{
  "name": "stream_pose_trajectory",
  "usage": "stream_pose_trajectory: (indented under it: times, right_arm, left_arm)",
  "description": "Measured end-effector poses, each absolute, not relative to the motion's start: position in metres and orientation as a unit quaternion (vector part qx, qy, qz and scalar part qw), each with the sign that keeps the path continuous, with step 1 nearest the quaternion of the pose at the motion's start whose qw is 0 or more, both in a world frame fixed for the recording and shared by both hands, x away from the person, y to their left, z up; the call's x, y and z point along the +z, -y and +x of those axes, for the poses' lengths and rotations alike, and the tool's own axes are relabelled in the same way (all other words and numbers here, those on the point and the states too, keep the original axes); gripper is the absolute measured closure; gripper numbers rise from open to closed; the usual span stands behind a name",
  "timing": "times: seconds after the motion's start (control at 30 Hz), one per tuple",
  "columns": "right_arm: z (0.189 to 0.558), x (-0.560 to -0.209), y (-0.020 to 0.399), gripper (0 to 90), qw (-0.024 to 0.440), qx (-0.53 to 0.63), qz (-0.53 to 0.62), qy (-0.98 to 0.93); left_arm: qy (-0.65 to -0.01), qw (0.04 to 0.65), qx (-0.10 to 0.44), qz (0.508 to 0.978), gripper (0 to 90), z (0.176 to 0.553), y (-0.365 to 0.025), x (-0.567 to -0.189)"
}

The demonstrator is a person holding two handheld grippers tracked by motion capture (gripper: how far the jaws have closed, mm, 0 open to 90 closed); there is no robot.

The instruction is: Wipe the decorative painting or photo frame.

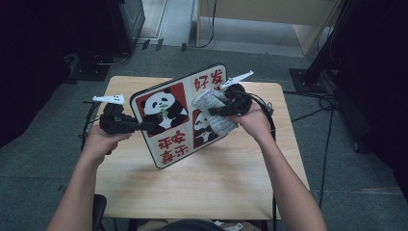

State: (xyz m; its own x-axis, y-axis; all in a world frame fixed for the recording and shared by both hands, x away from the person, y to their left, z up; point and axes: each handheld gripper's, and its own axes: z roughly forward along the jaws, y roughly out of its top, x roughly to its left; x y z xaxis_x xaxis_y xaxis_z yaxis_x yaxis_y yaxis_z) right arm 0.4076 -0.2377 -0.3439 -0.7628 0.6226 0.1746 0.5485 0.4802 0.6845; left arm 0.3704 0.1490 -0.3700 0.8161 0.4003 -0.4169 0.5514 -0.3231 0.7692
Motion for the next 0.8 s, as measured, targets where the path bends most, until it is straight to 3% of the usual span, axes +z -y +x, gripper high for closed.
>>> stream_pose_trajectory:
  times: [0.8]
  right_arm:
    - [0.400,-0.371,0.240,66.1,0.041,0.377,0.342,-0.860]
  left_arm:
    - [-0.294,0.502,-0.073,0.810,77.4,0.370,-0.149,-0.370]
